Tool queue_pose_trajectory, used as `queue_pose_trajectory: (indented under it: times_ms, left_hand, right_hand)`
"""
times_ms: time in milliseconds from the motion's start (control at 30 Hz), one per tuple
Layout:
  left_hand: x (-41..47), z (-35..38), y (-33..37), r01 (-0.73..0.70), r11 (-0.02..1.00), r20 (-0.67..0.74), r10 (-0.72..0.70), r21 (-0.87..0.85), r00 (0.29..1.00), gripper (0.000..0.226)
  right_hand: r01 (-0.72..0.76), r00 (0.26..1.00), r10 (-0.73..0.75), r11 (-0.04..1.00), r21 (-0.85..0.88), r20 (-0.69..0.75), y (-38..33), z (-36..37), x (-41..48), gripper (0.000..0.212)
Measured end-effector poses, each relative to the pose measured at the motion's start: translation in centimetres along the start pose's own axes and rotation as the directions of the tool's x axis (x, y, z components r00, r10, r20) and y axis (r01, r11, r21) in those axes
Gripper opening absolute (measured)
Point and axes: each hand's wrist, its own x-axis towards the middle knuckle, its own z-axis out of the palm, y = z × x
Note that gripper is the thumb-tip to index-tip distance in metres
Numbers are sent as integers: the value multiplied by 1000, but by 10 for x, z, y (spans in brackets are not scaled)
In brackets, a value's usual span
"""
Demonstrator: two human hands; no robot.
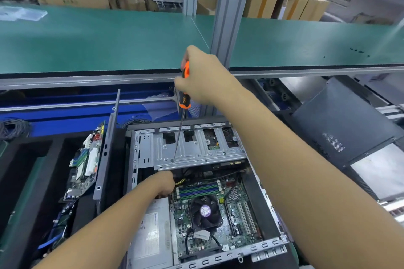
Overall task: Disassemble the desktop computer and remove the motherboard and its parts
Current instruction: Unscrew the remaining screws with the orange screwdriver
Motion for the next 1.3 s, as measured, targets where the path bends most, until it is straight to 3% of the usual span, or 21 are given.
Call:
queue_pose_trajectory:
  times_ms: [133, 233, 333, 433, 600, 667, 767, 833, 933, 1033, 1133, 1200, 1300]
  left_hand:
    - [-20, -12, 13, -97, 993, 122, 88, 70, 989, 17]
    - [-32, -27, 29, -142, 950, 222, 207, -277, 953, 16]
    - [-47, -40, 42, -154, 836, 134, 260, -527, 956, 18]
    - [-58, -41, 52, -233, 712, -6, 306, -663, 952, 22]
    - [-64, -26, 69, -223, 445, -63, 346, -867, 936, 21]
    - [-66, -16, 79, -194, 321, -97, 293, -927, 951, 19]
    - [-69, -1, 97, -161, 68, -143, 218, -985, 965, 15]
    - [-73, 8, 110, -156, -49, -163, 199, -986, 966, 12]
    - [-80, 24, 125, -165, -140, -192, 205, -976, 960, 13]
    - [-88, 42, 135, -188, -156, -217, 194, -970, 957, 20]
    - [-99, 61, 152, -220, 0, -216, 200, -975, 956, 19]
    - [-107, 74, 173, -243, 100, -214, 240, -965, 947, 17]
    - [-116, 90, 214, -280, 175, -224, 285, -944, 932, 19]
  right_hand:
    - [-25, 994, 25, 1000, 2, -104, 3, -1, -14, 19]
    - [-41, 987, 45, 999, 32, -154, 6, -2, -27, 15]
    - [-52, 973, 70, 995, 87, -218, 10, -10, -40, 15]
    - [-52, 957, 83, 992, 118, -279, 18, -25, -56, 16]
    - [-39, 927, 129, 967, 251, -351, 46, -56, -83, 18]
    - [-81, 931, 192, 938, 338, -311, 65, -66, -93, 19]
    - [-210, 945, 299, 866, 455, -133, 100, -70, -109, 20]
    - [-279, 939, 344, 748, 602, 8, 127, -67, -119, 25]
    - [-362, 921, 324, 510, 780, 215, 161, -53, -136, 20]
    - [-397, 909, 265, 324, 859, 321, 185, -34, -156, 10]
    - [-376, 908, 247, 117, 919, 340, 205, -23, -173, 22]
    - [-354, 917, 230, 95, 930, 326, 218, -22, -181, 29]
    - [-348, 928, 195, 154, 925, 316, 239, -31, -196, 39]
